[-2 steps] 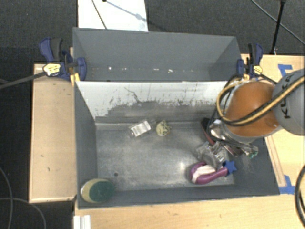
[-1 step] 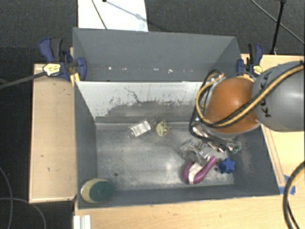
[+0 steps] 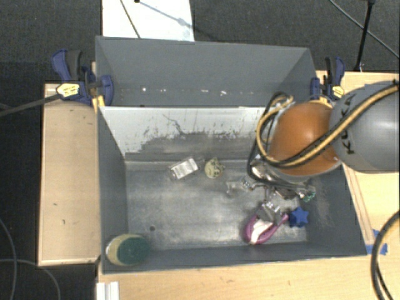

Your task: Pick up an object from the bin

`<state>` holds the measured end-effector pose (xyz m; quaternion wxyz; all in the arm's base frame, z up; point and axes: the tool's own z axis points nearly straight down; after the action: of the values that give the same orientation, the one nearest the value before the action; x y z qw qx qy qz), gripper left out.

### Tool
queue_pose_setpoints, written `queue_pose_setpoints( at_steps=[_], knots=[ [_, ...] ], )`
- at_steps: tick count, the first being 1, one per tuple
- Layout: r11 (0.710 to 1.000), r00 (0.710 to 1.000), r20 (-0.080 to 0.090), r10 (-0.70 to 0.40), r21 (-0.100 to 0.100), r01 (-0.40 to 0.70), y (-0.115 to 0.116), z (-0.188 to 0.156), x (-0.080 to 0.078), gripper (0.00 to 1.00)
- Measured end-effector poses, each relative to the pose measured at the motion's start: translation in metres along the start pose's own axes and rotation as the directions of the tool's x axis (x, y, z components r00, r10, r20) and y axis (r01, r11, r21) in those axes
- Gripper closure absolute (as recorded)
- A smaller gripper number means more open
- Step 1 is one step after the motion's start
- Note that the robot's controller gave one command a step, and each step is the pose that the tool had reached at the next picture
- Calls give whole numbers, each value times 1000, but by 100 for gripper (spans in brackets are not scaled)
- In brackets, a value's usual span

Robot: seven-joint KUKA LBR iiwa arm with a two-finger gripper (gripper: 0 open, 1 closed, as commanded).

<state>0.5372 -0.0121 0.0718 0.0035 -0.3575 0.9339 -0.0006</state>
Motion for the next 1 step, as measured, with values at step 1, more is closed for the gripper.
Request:
queue_pose_setpoints(
  at_steps=[1],
  knots=[
    [998,998,-4,67,-3,-67,25,0,41,0]
  ],
)
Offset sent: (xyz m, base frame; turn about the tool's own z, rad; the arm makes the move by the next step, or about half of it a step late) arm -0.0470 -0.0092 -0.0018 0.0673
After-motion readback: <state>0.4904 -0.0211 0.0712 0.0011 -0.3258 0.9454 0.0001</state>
